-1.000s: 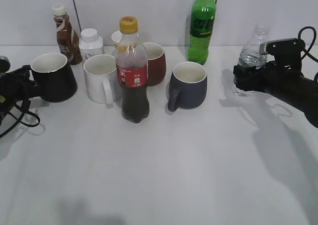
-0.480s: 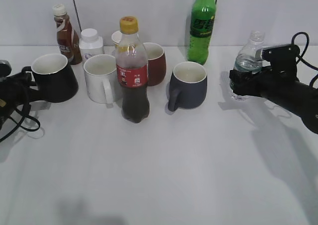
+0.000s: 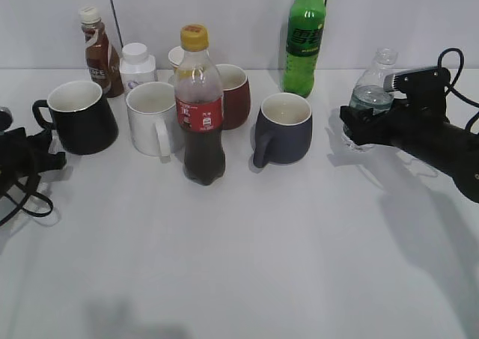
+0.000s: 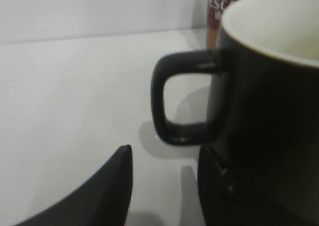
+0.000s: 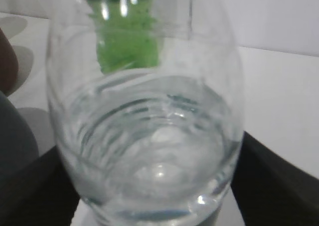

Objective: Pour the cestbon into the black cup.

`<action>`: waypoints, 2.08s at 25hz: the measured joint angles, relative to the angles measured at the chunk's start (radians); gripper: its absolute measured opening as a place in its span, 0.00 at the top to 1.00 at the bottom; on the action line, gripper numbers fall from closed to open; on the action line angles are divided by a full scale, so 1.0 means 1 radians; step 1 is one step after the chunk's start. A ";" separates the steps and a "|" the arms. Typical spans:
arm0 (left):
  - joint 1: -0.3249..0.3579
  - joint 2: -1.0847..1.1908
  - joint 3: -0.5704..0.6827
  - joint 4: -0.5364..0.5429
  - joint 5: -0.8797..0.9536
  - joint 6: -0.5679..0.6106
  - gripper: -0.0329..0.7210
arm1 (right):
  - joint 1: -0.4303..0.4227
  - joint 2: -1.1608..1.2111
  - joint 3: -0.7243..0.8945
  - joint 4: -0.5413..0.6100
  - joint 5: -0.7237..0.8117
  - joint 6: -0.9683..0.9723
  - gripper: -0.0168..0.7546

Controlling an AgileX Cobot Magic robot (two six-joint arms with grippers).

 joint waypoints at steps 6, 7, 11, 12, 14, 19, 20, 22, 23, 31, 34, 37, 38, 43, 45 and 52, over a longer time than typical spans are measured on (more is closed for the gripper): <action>0.000 -0.129 0.082 0.000 0.001 0.000 0.45 | 0.000 -0.096 0.001 0.002 0.037 0.001 0.13; 0.000 -0.160 0.101 0.000 0.001 0.000 0.45 | 0.000 -0.134 0.000 0.002 0.054 0.003 0.13; 0.000 -0.333 0.154 0.000 0.088 -0.010 0.45 | 0.000 -0.298 -0.020 0.000 0.169 0.038 0.13; 0.000 -0.385 0.157 0.000 0.146 -0.016 0.45 | 0.000 -0.346 -0.023 -0.008 0.203 0.050 0.13; 0.000 -0.528 0.159 -0.006 0.324 -0.036 0.45 | 0.000 -0.448 -0.025 -0.035 0.271 0.085 0.13; 0.000 -0.916 0.159 -0.057 0.786 -0.068 0.42 | 0.000 -0.703 -0.025 -0.197 0.521 0.287 0.13; 0.000 -1.000 0.160 -0.069 0.883 -0.068 0.40 | 0.000 -0.758 -0.025 -0.242 0.584 0.334 0.13; 0.000 -1.151 0.160 -0.079 1.052 -0.074 0.38 | 0.011 -0.860 -0.023 -0.322 0.709 0.398 0.13; 0.000 -1.231 0.160 -0.079 1.135 -0.075 0.38 | 0.024 -0.918 -0.018 -0.353 0.785 0.414 0.13; 0.000 -1.752 0.154 -0.073 1.647 -0.075 0.37 | 0.237 -1.407 0.059 -0.321 1.355 0.380 0.13; 0.000 -1.870 0.116 -0.043 1.814 -0.075 0.37 | 0.302 -1.542 0.068 -0.180 1.598 0.248 0.14; 0.000 -1.944 0.068 -0.023 1.984 -0.075 0.37 | 0.321 -1.664 0.071 -0.044 1.844 0.113 0.15; 0.000 -1.960 0.063 -0.015 2.050 -0.075 0.37 | 0.322 -1.701 0.071 -0.010 1.931 0.067 0.15; 0.000 -2.036 0.061 0.017 2.278 -0.075 0.40 | 0.324 -1.862 0.121 0.114 2.174 -0.052 0.16; 0.000 -2.075 0.070 0.035 2.303 -0.075 0.40 | 0.324 -1.932 0.174 0.147 2.192 -0.068 0.16; 0.000 -2.154 0.110 0.041 2.284 -0.075 0.41 | 0.325 -2.003 0.257 0.191 2.194 -0.094 0.17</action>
